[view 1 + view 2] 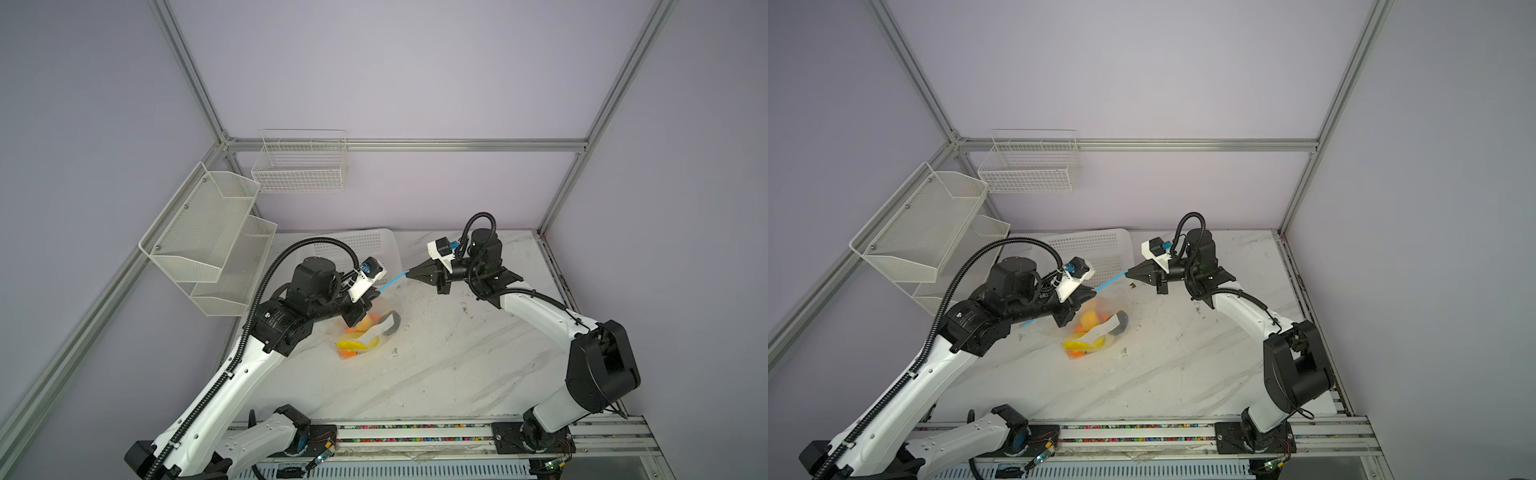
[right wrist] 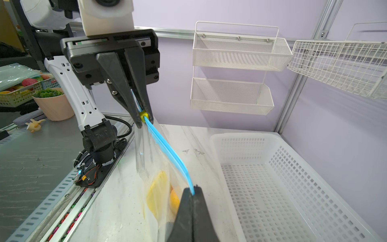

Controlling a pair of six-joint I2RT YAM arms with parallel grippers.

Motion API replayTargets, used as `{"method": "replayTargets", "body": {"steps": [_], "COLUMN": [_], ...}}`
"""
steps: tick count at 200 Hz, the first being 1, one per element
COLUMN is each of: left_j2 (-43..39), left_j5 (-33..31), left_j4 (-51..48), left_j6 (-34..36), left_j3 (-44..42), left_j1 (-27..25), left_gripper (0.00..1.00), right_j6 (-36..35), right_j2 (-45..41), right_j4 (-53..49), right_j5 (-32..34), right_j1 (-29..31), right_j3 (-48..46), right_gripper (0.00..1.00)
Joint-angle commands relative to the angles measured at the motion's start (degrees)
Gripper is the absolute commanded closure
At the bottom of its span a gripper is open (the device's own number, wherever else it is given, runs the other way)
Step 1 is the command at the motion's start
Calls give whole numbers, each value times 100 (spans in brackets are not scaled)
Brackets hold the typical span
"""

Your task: Place the food in the zip-top bag and seal the zipper

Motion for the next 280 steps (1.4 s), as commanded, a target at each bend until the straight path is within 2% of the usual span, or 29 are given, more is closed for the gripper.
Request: {"method": "replayTargets", "body": {"steps": [1,11,38,62,83,101,137,169,195,214,280], "left_j2": [-212,-188,-23,104,173,203,203,195,177,162,177], "left_j5": [-34,54,326,577,700,696,701,688,696,733,675], "left_j4": [-124,-85,-38,0,19,24,16,23,24,18,16], "left_j6": [-50,-73,-101,-135,-137,-126,-130,-139,-156,-185,-190], "left_j3": [-190,-180,-20,106,156,170,184,195,213,223,272], "left_j1": [18,16,17,16,24,16,16,17,18,19,16], "left_gripper": [98,99,98,98,98,98,98,98,98,98,97], "right_j6": [-301,-419,224,424,369,308,-7,-604,-664,-721,-795], "right_j2": [-47,-69,-113,-68,-54,-42,47,188,240,277,302], "right_j4": [-400,-500,446,660,647,653,244,-580,-703,-854,-1056], "right_j5": [265,184,-52,-240,-299,-325,-398,-353,-284,-356,-388], "right_j1": [-176,-173,-132,-67,21,109,298,452,512,514,517], "right_j3": [234,301,41,40,57,44,161,457,523,610,701], "right_gripper": [100,100,100,73,59,52,46,46,51,63,87]}}
